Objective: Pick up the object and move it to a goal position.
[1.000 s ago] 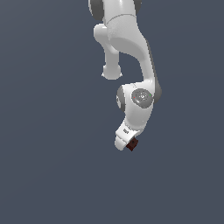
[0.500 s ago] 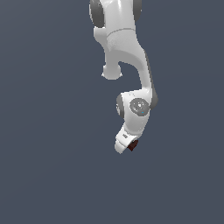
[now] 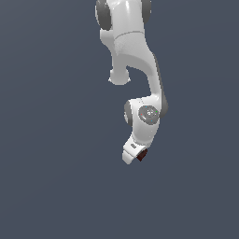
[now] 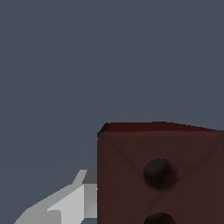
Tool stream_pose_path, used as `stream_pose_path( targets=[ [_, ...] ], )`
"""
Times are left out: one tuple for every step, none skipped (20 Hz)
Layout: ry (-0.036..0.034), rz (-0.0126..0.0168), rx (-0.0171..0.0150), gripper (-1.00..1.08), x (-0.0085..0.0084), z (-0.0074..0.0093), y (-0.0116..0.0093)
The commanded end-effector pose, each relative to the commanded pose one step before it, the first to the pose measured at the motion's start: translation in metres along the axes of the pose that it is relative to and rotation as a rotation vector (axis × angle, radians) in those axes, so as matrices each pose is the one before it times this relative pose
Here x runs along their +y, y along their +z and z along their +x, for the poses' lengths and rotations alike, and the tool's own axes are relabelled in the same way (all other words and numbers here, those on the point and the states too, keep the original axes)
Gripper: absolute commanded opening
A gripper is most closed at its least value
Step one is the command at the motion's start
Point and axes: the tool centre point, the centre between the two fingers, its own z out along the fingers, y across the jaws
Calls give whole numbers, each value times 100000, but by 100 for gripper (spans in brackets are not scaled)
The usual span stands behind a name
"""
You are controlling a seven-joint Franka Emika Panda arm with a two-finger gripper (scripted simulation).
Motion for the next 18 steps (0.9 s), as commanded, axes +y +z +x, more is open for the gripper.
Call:
stream_pose_path(
  targets=[
    [-52,-7,81,-100,-32,58,8],
    [0,0,0,-100,0,0,0],
    [51,6,-67,-100,30,-57,-9],
    [0,0,0,-100,7,-21,-13],
    [0,0,0,-100,21,-64,-38],
    [0,0,0,-100,35,-107,-64],
    [0,0,0,-100,49,-151,-90],
    [0,0,0,-100,63,-196,-116],
    [0,0,0,-100,78,-242,-144],
    [0,0,0,-100,94,-289,-172],
    [0,0,0,-100,110,-338,-202],
    [0,0,0,-100,127,-390,-233],
    [0,0,0,-100,146,-445,-266],
    [0,0,0,-100,165,-502,-300],
    [0,0,0,-100,186,-562,-337],
    [0,0,0,-100,207,-623,-374],
    [0,-47,-13,-100,227,-686,-427],
    [0,0,0,-100,254,-752,-453]
  ],
)
